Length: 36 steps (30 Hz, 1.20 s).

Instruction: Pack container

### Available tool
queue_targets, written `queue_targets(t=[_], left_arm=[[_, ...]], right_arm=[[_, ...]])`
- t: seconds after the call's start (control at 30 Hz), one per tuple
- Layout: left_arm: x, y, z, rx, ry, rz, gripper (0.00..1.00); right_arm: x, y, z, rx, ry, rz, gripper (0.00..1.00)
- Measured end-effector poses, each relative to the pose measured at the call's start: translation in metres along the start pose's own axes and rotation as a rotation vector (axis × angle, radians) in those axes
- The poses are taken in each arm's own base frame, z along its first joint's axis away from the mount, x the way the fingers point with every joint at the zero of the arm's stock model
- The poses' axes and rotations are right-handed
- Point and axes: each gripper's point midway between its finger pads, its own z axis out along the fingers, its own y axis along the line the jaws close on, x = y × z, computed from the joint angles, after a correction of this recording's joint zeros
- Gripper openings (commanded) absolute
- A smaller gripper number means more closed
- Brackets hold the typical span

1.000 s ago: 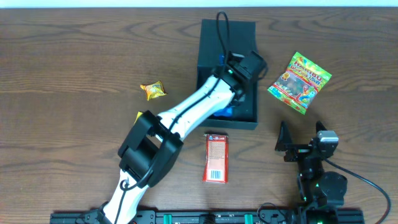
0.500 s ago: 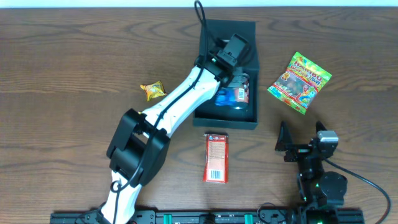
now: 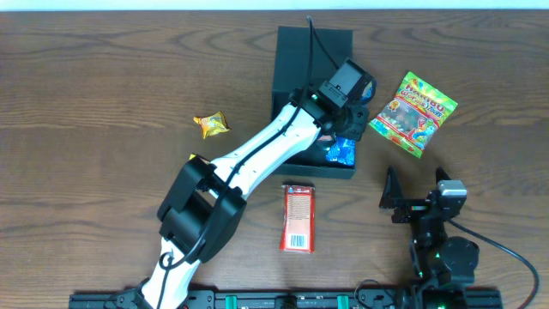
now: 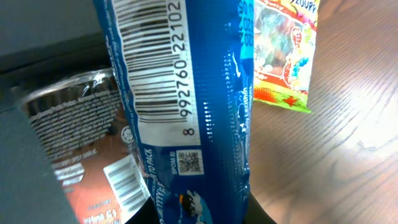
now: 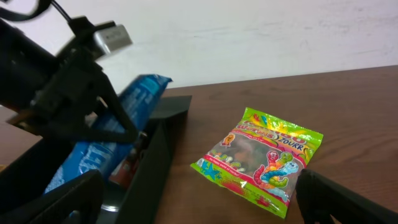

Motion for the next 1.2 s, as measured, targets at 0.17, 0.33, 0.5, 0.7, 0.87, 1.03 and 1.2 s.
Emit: queue_targets(t=[0.17,0.33,0.5,0.7,0.87,1.03,1.2], left_arm=[[0.009,0.01,0.025,-0.015,0.03,-0.011,0.13],[0.012,0.02,0.031,-0.052,0.036,-0.039,0.12],[0.025,0.037,0.045,-0.119,0.074,-0.064,0.1],[0.026,0.041,0.047,-0.144,0.072,-0.09,0.09],[0.028,0.038,0.047,-0.128,0.08,-0.112,0.09],[0.032,0.035,0.047,-0.104,0.1,-0.162,0.09],[0.035,0.036,0.045,-0.068,0.132,-0.232,0.07]], right_arm=[[0.0,0.0,0.0,0.0,0.0,0.0,0.99],[0.0,0.0,0.0,0.0,0.0,0.0,0.99],[0.0,0.0,0.0,0.0,0.0,0.0,0.99],[0.0,0.0,0.0,0.0,0.0,0.0,0.99],[0.0,0.0,0.0,0.0,0.0,0.0,0.99],[0.0,0.0,0.0,0.0,0.0,0.0,0.99],[0.0,0.0,0.0,0.0,0.0,0.0,0.99]])
